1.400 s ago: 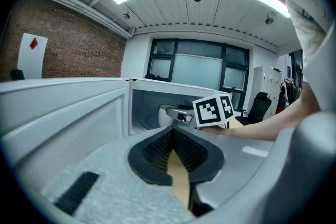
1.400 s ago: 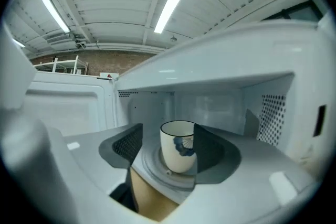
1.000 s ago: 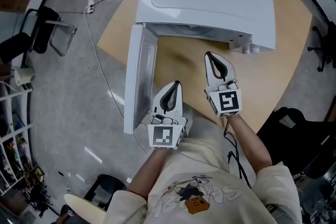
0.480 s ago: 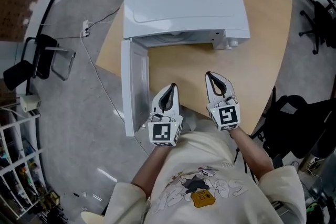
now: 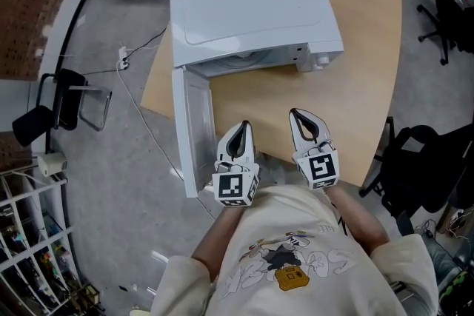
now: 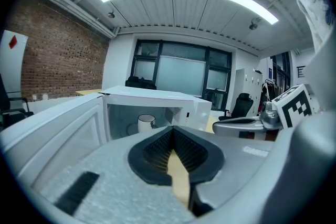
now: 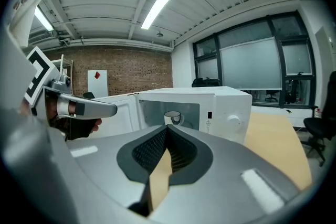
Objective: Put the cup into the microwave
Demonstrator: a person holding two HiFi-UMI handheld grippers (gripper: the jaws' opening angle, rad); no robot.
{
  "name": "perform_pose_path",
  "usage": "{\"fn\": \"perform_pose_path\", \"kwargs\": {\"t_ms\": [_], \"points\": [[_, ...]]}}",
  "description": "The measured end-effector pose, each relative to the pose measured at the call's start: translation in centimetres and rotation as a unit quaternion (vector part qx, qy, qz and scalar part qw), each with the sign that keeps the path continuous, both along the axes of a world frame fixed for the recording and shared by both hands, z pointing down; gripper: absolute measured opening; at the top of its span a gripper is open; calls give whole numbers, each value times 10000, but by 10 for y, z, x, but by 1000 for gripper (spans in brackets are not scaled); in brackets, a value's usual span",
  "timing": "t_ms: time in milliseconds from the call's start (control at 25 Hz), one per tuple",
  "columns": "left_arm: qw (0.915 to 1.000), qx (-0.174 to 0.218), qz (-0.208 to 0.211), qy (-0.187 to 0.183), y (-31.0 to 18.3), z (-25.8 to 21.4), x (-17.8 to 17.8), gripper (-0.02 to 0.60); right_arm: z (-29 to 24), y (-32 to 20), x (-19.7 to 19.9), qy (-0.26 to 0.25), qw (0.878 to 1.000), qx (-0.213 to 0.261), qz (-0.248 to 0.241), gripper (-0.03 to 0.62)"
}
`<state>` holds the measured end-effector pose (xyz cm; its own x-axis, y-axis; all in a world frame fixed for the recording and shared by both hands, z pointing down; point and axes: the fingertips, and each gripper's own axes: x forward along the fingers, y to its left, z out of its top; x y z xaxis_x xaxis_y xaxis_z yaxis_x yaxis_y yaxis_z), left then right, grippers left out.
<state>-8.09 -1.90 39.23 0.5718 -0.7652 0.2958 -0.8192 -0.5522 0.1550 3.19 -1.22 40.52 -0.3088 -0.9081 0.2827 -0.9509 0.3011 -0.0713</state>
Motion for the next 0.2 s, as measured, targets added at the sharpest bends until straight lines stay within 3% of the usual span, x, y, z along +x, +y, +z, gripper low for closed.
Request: {"fn": "perform_pose_path", "kwargs": {"t_ms": [200], "points": [[10000, 22, 21, 12, 1, -2, -2, 5, -1, 3, -3, 4, 10000, 2, 34, 5]]}}
